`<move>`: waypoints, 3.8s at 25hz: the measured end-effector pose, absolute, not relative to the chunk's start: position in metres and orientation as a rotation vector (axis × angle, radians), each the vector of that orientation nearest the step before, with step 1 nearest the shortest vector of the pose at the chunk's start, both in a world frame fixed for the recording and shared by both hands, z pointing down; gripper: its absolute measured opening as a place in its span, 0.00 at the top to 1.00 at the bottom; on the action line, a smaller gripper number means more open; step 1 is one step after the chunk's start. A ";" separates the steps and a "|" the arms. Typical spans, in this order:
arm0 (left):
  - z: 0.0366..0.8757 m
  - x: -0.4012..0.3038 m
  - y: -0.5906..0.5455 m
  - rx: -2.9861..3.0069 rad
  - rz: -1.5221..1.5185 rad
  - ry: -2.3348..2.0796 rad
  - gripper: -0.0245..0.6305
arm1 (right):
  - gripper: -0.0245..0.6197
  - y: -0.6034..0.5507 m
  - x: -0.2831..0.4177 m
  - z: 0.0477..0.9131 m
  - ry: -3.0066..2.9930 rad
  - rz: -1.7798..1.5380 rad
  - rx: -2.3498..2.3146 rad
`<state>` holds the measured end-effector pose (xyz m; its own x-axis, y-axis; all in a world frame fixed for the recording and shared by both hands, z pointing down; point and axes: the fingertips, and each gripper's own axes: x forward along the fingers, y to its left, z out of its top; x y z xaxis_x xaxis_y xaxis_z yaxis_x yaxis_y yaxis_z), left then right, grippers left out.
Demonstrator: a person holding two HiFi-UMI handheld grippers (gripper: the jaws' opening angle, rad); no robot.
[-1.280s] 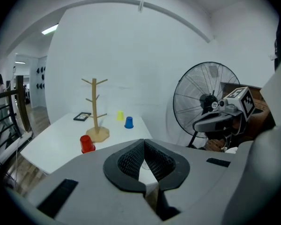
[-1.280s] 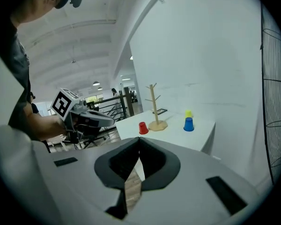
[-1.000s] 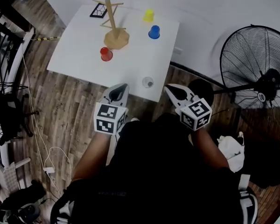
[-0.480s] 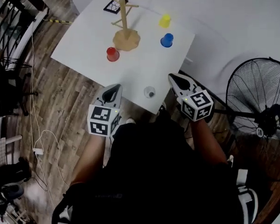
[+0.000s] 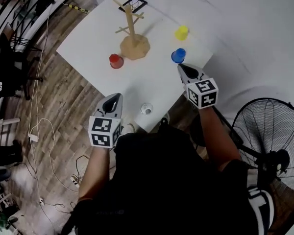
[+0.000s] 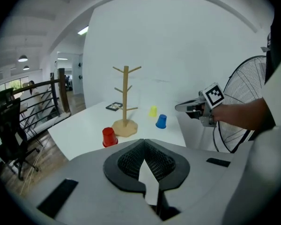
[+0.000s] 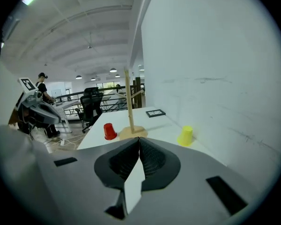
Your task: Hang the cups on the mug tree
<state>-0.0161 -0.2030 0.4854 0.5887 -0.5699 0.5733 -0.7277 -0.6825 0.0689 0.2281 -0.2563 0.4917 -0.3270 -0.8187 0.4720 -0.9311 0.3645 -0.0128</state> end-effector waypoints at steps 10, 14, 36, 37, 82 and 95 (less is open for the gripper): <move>0.491 -0.018 -0.184 2.340 0.775 -1.234 0.94 | 0.67 -0.324 0.293 0.580 -2.030 0.356 1.482; 0.489 -0.020 -0.179 2.308 0.753 -1.257 0.94 | 0.58 -0.341 0.299 0.598 -2.019 0.361 1.445; 0.487 -0.030 -0.189 2.379 0.769 -1.189 0.94 | 0.59 -0.332 0.248 0.554 -2.151 0.380 1.480; 0.486 -0.032 -0.190 2.381 0.766 -1.189 0.94 | 0.59 -0.329 0.242 0.544 -2.188 0.398 1.507; 0.483 -0.120 -0.162 2.305 0.662 -1.326 0.94 | 0.59 -0.382 0.120 0.523 -2.241 0.393 1.446; 0.484 -0.101 -0.170 2.345 0.671 -1.267 0.94 | 0.59 -0.366 0.117 0.508 -2.286 0.314 1.392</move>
